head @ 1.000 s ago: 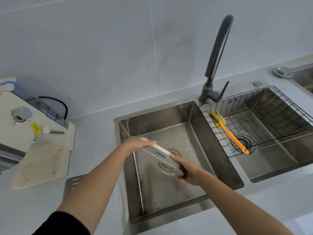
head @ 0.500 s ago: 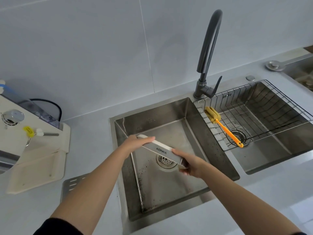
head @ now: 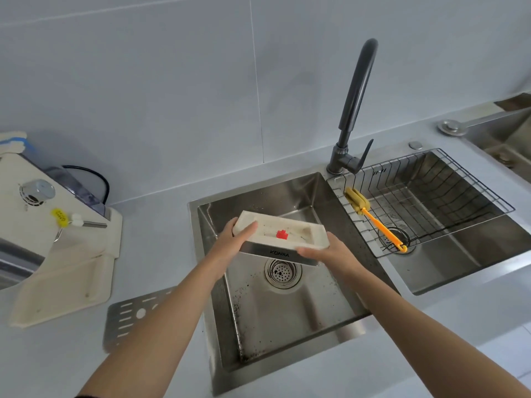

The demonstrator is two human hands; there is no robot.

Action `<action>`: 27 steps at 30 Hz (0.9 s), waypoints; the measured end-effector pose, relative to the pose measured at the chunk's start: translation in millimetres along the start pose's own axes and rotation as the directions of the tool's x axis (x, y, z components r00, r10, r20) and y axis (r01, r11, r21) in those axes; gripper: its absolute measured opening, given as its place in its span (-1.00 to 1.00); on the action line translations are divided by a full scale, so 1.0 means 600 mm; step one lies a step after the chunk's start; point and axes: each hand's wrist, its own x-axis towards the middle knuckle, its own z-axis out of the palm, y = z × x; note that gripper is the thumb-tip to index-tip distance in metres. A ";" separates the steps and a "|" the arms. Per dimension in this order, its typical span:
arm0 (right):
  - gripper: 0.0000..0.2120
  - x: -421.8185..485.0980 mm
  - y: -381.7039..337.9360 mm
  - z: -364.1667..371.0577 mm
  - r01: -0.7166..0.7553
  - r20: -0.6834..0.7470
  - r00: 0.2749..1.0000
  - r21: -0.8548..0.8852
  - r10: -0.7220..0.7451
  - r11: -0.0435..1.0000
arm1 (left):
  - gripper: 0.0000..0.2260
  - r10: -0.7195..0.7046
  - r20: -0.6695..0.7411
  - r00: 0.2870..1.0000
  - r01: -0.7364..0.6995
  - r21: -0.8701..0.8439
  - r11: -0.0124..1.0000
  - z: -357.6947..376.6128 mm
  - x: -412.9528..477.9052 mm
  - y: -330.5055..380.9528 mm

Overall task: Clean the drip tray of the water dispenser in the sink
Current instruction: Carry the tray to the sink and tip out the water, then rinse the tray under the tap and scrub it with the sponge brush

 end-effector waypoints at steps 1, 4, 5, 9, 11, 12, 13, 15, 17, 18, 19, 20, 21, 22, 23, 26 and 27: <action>-0.42 -0.001 0.001 0.002 0.044 -0.014 0.999 0.017 -0.044 0.999 | -0.45 0.006 -0.007 1.000 -0.006 -0.044 0.999 0.000 -0.003 0.001; -0.31 -0.008 0.002 0.004 0.081 -0.098 0.992 0.030 -0.078 0.996 | -0.50 -0.010 -0.001 1.000 0.010 -0.141 0.990 -0.001 -0.012 0.003; -0.24 -0.009 0.002 0.005 0.084 -0.125 0.989 -0.002 -0.084 0.996 | -0.56 -0.014 0.013 1.000 0.016 -0.153 0.988 -0.003 -0.013 0.003; -0.25 -0.017 -0.004 0.003 0.110 -0.128 0.985 -0.025 -0.112 0.994 | -0.73 -0.004 0.010 1.000 0.006 -0.195 0.981 -0.001 -0.016 -0.002; -0.36 -0.019 -0.006 -0.001 0.087 -0.117 0.990 0.069 -0.079 0.994 | -0.72 -0.004 -0.010 1.000 0.002 -0.212 0.977 0.003 -0.015 -0.004; -0.43 -0.019 -0.007 -0.004 0.074 -0.126 0.990 0.116 -0.059 0.991 | -0.70 -0.007 -0.019 1.000 0.002 -0.217 0.976 0.005 -0.014 -0.005; -0.50 -0.016 -0.006 -0.008 0.057 -0.155 0.987 0.146 -0.034 0.988 | -0.69 -0.009 -0.025 1.000 0.004 -0.220 0.975 0.008 -0.013 -0.006; -0.59 -0.009 -0.004 -0.019 0.029 -0.214 0.977 0.150 0.004 0.988 | -0.68 -0.025 -0.025 0.999 0.019 -0.234 0.972 0.015 -0.010 -0.005; -0.63 0.001 0.001 -0.032 0.010 -0.233 0.972 0.133 0.021 0.991 | -0.68 -0.046 -0.023 0.999 0.038 -0.257 0.966 0.025 -0.006 -0.006; -0.65 0.006 0.003 -0.039 0.001 -0.230 0.973 0.118 0.027 0.993 | -0.68 -0.056 -0.029 0.998 0.046 -0.269 0.962 0.032 -0.004 -0.006; -0.66 0.011 0.005 -0.047 -0.008 -0.226 0.974 0.106 0.032 0.994 | -0.68 -0.065 -0.040 0.997 0.051 -0.284 0.957 0.040 0.000 -0.005; -0.65 0.017 0.006 -0.055 -0.017 -0.216 0.976 0.092 0.037 0.996 | -0.68 -0.077 -0.054 0.996 0.057 -0.302 0.952 0.049 0.003 -0.005; -0.64 0.024 0.008 -0.065 -0.021 -0.196 0.980 0.083 0.037 0.996 | -0.68 -0.091 -0.073 0.993 0.063 -0.324 0.944 0.060 0.007 -0.004; -0.64 0.032 0.010 -0.077 -0.024 -0.170 0.985 0.074 0.037 0.997 | -0.69 -0.110 -0.095 0.989 0.070 -0.351 0.934 0.073 0.011 -0.002; -0.64 0.040 0.011 -0.089 -0.034 -0.140 0.989 0.069 0.044 0.997 | -0.69 -0.133 -0.118 0.984 0.079 -0.382 0.921 0.086 0.015 -0.001; -0.66 0.059 0.008 -0.134 -0.058 -0.054 0.997 0.039 0.060 0.998 | -0.69 -0.170 -0.169 0.971 0.080 -0.440 0.894 0.126 0.023 0.010; -0.67 0.066 0.005 -0.153 -0.070 -0.035 0.997 0.025 0.071 0.997 | -0.69 -0.164 -0.180 0.970 0.069 -0.442 0.895 0.138 0.025 0.014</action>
